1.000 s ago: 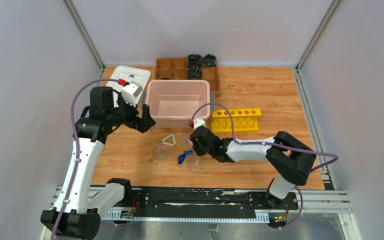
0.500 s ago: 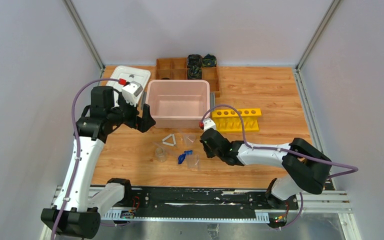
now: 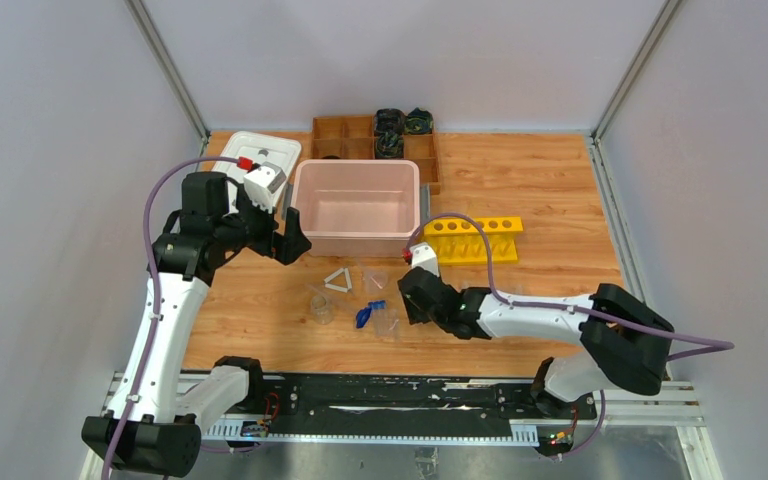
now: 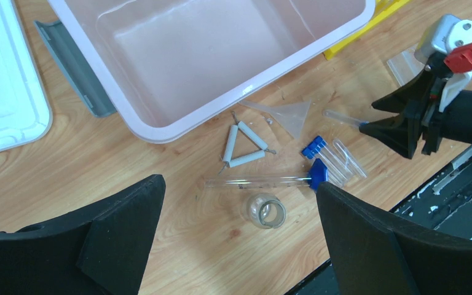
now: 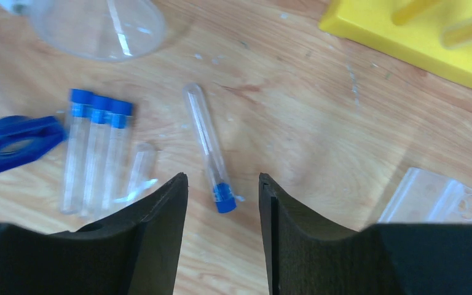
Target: Organize the chemistry lab equipment
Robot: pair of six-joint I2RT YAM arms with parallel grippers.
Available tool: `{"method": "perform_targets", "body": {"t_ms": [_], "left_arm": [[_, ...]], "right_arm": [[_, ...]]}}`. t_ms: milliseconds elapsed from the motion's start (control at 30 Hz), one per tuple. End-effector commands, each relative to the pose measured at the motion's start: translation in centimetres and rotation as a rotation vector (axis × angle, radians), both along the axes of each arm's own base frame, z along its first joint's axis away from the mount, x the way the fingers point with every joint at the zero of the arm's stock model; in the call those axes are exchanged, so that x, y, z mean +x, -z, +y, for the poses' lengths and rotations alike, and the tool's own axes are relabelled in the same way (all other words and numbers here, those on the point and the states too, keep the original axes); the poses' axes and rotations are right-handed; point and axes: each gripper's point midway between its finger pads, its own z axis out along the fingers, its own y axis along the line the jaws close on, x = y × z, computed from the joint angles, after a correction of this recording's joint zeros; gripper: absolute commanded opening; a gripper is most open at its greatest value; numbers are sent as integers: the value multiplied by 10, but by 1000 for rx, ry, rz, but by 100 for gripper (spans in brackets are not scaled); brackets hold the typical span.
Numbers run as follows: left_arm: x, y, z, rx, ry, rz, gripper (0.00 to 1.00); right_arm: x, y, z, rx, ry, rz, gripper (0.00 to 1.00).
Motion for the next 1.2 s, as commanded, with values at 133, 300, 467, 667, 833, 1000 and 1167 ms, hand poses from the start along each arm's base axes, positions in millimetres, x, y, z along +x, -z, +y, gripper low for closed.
{"method": "perform_targets", "body": {"t_ms": [133,300,467,667,833,1000,1167], "left_arm": [[-1,-16,-3,-14,12,-40,100],[-1,-17,-3,-13,9,-46,100],[-2,-20,-1,-6,7,-63,100],[-2,-18,-2,-10,6,-51,100],[-1,-19,-3,-14,9,-49,100],[0,-19,-4,-20,11,-45,100],[-2,-22,-6,-30,21,-50,100]], "right_arm": [[-22,-18,46,112,-56,67,48],[-27,5,55,100,-71,128,43],[-29,19,54,67,-72,149,36],[-28,26,51,46,-61,153,27],[-27,21,46,34,-58,135,24],[-27,11,40,7,-82,120,30],[-28,9,41,-18,-118,125,20]]}}
